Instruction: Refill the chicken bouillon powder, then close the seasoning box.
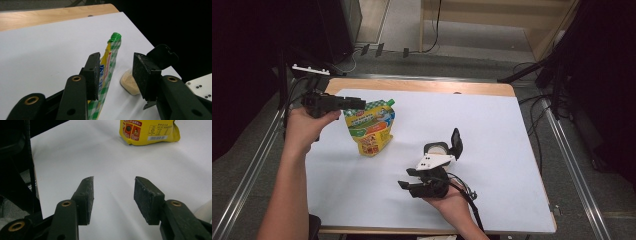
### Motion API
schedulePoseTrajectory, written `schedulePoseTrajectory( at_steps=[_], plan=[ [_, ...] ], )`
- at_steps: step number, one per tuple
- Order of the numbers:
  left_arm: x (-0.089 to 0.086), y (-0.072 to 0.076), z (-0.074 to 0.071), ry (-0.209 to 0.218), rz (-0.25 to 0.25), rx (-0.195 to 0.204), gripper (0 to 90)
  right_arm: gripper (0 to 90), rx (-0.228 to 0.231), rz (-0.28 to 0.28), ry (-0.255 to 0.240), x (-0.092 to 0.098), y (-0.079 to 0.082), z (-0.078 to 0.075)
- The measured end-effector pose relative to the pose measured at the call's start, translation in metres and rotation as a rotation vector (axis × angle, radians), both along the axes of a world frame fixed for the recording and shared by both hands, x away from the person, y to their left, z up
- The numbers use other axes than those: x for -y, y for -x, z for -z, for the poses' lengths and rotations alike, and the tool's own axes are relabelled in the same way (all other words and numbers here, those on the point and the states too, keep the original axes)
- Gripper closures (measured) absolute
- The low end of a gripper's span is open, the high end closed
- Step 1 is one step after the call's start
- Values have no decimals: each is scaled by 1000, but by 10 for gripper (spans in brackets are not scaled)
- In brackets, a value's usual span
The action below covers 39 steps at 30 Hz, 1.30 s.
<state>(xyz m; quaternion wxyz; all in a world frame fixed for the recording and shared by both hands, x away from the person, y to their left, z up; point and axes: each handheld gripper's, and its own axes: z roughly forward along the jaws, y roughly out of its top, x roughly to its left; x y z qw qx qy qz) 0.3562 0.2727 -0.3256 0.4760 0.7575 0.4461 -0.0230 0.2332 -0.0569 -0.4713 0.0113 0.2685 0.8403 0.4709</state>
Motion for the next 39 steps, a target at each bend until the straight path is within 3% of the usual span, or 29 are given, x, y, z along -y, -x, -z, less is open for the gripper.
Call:
schedulePoseTrajectory(
  at_steps=[11, 15, 19, 35, 39],
  plan=[
    [-28, -1, 2, 9, -64, -19, 557, 520, -6, -11, 11, -1, 1, -3],
    [-37, -4, 10, -11, -107, -38, 545, 520, -4, -12, 8, 1, 0, -6],
    [-42, -9, 19, 4, -122, -62, 534, 522, 4, -2, 2, 5, -2, -11],
    [-42, -20, 56, -50, -138, -82, 538, 551, 23, 55, -5, 31, -10, -40],
    [-40, -20, 63, -60, -137, -57, 543, 561, 13, 73, -6, 39, -14, -46]
  ],
)
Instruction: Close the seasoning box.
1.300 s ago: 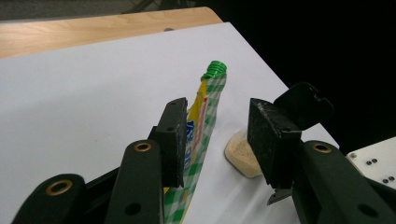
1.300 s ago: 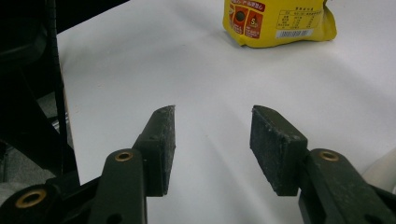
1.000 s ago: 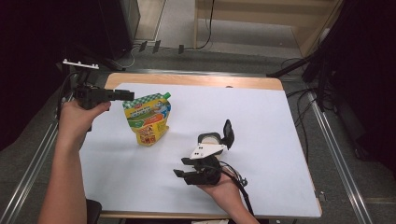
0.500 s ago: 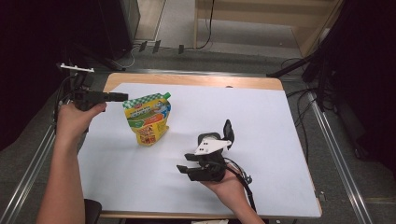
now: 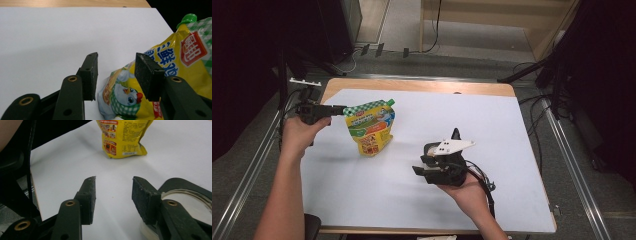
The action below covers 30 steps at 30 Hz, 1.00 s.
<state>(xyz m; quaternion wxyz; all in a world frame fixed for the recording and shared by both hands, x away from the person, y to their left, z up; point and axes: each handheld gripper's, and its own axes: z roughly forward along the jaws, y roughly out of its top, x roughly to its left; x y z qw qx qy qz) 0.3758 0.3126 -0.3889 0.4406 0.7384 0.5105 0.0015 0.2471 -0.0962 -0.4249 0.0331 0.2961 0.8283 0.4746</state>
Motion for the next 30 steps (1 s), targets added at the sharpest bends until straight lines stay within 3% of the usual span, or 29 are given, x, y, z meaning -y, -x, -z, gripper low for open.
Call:
schedulePoseTrajectory(
  at_steps=[7, 10, 16, 20, 27, 30],
  plan=[
    [6, 0, 10, -49, 19, 23, 551, 594, -8, 21, -5, 13, -5, -8],
    [7, 0, 14, -59, 11, 16, 547, 617, -14, 32, -9, 21, -7, -14],
    [8, 2, 19, -27, 27, 4, 527, 684, -10, 49, -14, 35, -11, -21],
    [9, 3, 19, -34, 54, 2, 498, 769, -2, 62, -5, 45, -12, -26],
    [10, 4, 19, -36, 49, -3, 486, 873, -12, 92, -8, 61, -15, -34],
    [11, 4, 19, -44, 46, 1, 480, 900, -11, 116, -9, 76, -17, -40]
  ],
)
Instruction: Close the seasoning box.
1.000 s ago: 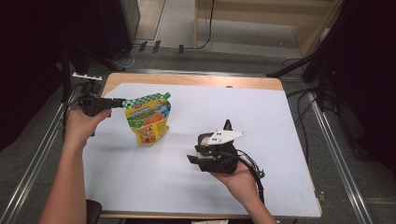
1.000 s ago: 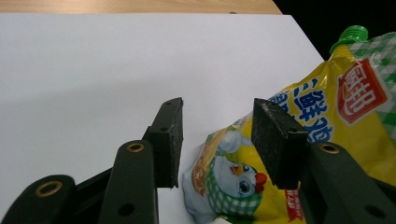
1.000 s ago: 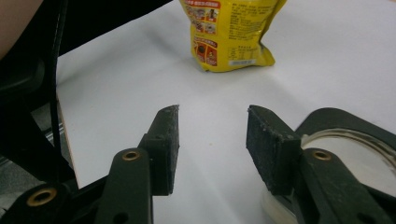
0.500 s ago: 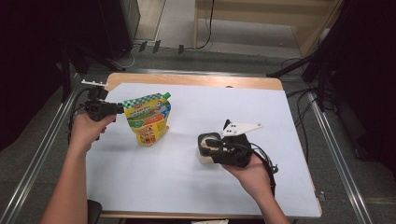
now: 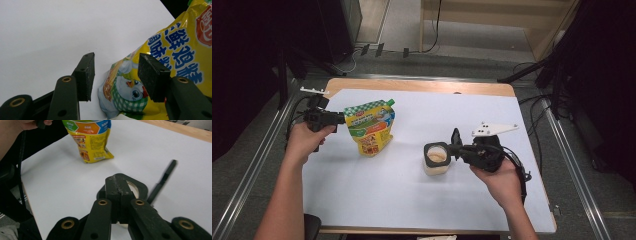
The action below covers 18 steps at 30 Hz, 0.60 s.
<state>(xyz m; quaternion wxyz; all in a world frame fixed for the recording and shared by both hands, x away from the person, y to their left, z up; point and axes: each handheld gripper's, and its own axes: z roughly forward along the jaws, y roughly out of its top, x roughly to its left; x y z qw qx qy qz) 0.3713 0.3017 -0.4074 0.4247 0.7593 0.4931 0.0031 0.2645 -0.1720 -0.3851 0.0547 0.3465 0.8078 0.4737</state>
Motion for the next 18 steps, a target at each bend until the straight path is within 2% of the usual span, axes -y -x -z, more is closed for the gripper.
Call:
schedulePoseTrajectory(
  at_steps=[6, 12, 16, 18],
  plan=[
    [-1, 1, -1, 5, -4, 5, 463, 900, 19, 43, 3, 21, -1, -10],
    [-3, 2, 0, 14, -9, 2, 451, 900, 24, 92, 2, 35, -4, -10],
    [-5, 2, 0, 16, -23, -1, 450, 900, 9, 125, 11, 40, -10, -2],
    [-5, 2, 1, 12, -27, 3, 451, 900, -9, 157, 12, 45, -15, 9]
  ],
)
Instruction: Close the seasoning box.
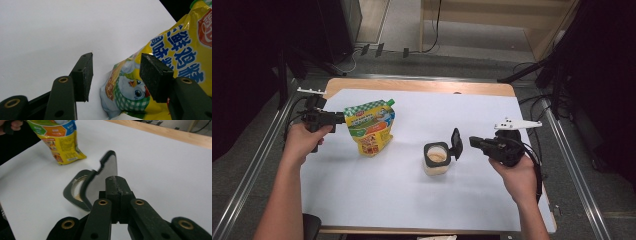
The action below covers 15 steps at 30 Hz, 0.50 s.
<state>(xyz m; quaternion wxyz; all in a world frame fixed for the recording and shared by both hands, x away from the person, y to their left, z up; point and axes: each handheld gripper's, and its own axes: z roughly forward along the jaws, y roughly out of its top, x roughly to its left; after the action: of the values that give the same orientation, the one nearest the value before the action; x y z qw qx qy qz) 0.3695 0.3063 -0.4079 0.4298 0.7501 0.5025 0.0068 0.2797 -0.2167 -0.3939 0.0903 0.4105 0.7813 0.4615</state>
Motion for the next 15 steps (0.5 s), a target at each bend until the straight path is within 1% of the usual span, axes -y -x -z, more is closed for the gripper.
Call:
schedulePoseTrajectory(
  at_steps=[1, 2, 3, 5, 6, 8, 11, 15],
  plan=[
    [0, 0, 0, -1, -2, 1, 451, 900, 0, 0, 0, 0, 0, 0],
    [0, 0, 0, -4, -4, 0, 451, 900, -5, 17, -5, 2, -3, 6],
    [0, 0, 0, -5, -6, -1, 450, 900, -10, 25, -8, 3, -4, 8],
    [0, 0, 0, -6, -10, -3, 449, 900, -14, 31, -9, 3, -5, 10],
    [0, 0, 1, -5, -12, -6, 442, 900, -16, 33, -11, 1, -7, 15],
    [1, 0, 1, -5, -12, -8, 440, 900, -15, 32, -6, -1, -8, 18],
    [1, 0, 0, -6, -6, -2, 438, 900, -37, 18, 10, -9, -12, 28],
    [1, 0, 1, -8, -5, -7, 425, 900, -46, 9, 2, -14, -14, 33]
  ],
)
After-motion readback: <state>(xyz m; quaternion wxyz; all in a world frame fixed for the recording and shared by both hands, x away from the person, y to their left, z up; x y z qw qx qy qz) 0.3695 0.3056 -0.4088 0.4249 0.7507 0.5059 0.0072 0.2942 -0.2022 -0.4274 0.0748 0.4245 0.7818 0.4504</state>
